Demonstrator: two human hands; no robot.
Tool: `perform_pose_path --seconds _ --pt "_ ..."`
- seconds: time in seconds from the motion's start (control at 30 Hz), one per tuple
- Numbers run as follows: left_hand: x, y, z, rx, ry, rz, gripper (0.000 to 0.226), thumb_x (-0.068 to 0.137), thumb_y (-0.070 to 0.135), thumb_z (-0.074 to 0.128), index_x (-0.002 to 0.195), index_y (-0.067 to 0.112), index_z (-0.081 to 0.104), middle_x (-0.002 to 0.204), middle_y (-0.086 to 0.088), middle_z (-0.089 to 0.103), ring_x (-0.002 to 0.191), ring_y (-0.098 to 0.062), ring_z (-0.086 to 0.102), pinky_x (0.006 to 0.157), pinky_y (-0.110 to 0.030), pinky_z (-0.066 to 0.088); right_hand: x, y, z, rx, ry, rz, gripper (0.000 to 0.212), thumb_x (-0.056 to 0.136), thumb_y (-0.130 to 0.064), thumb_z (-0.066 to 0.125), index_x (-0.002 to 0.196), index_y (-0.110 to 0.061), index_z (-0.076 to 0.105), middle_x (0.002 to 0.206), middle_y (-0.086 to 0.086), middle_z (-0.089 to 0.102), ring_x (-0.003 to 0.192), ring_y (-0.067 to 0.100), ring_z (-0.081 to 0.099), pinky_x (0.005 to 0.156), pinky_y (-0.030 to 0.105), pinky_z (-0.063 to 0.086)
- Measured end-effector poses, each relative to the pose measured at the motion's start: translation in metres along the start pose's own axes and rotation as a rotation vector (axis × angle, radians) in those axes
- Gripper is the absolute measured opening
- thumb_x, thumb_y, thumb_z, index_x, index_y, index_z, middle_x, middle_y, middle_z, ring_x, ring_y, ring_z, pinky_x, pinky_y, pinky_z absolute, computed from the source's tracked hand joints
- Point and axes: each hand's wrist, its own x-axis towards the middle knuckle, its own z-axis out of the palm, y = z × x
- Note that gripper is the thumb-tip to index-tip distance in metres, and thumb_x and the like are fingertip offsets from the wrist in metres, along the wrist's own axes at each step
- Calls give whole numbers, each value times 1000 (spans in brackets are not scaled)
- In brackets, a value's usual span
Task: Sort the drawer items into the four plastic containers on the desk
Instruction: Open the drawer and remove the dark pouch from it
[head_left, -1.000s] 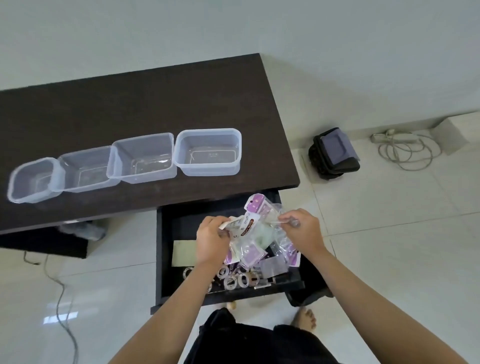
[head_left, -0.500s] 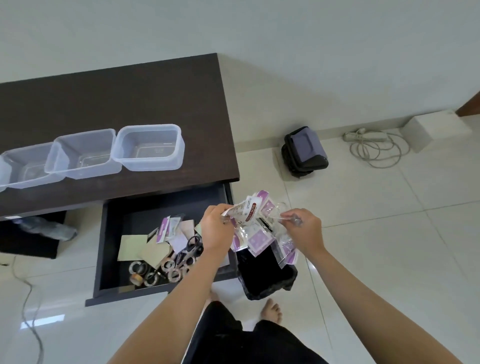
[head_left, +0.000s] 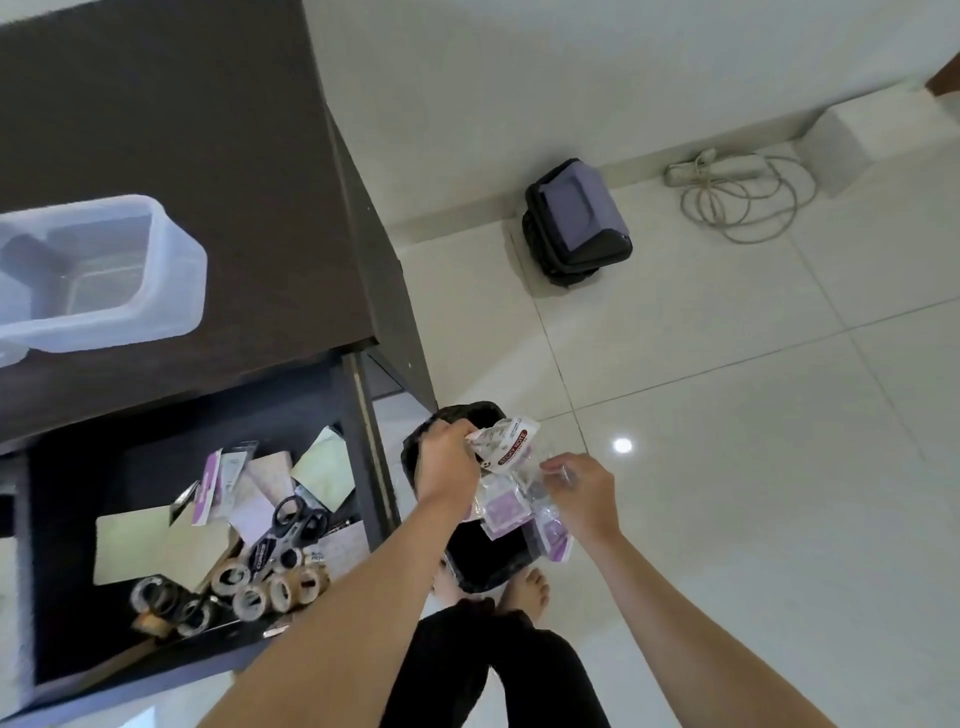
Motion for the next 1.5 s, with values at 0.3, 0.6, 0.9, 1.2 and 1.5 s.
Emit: perform_pose_path --seconds 0.3,0.6,0.9,1.2,1.5 --pt "14 -57 122 -24 -31 -537 18 78 -4 44 82 9 57 99 -18 55 91 -36 55 60 -34 43 52 90 73 -24 -159 153 18 80 0 61 87 -13 71 99 5 65 83 17 65 77 24 54" --pt "20 -93 163 -58 -81 -610 75 81 11 62 146 21 26 144 -11 37 133 -33 33 108 -50 35 65 118 106 91 -439 85 50 81 -4 65 128 -20 57 105 -1 69 76 10 61 79 24 56" --pt "7 -83 148 -65 -153 -581 87 84 15 64 151 24 9 159 -5 14 144 -30 16 115 -45 26 59 115 88 86 -468 121 81 77 -21 74 146 -23 33 141 -2 46 130 13 44 108 30 38" --pt "-32 -40 90 -153 -150 -444 78 85 13 64 149 19 20 154 -6 23 142 -27 23 113 -41 30 15 57 38 103 -365 132 73 77 -29 72 142 -30 39 140 -5 51 130 13 46 108 34 40" --pt "-88 19 -24 -352 -98 -157 68 86 19 63 145 24 30 148 1 33 135 -19 36 108 -34 35 -61 -47 -26 149 -243 3 52 82 -22 70 131 -30 53 123 -7 62 118 6 54 97 27 45"
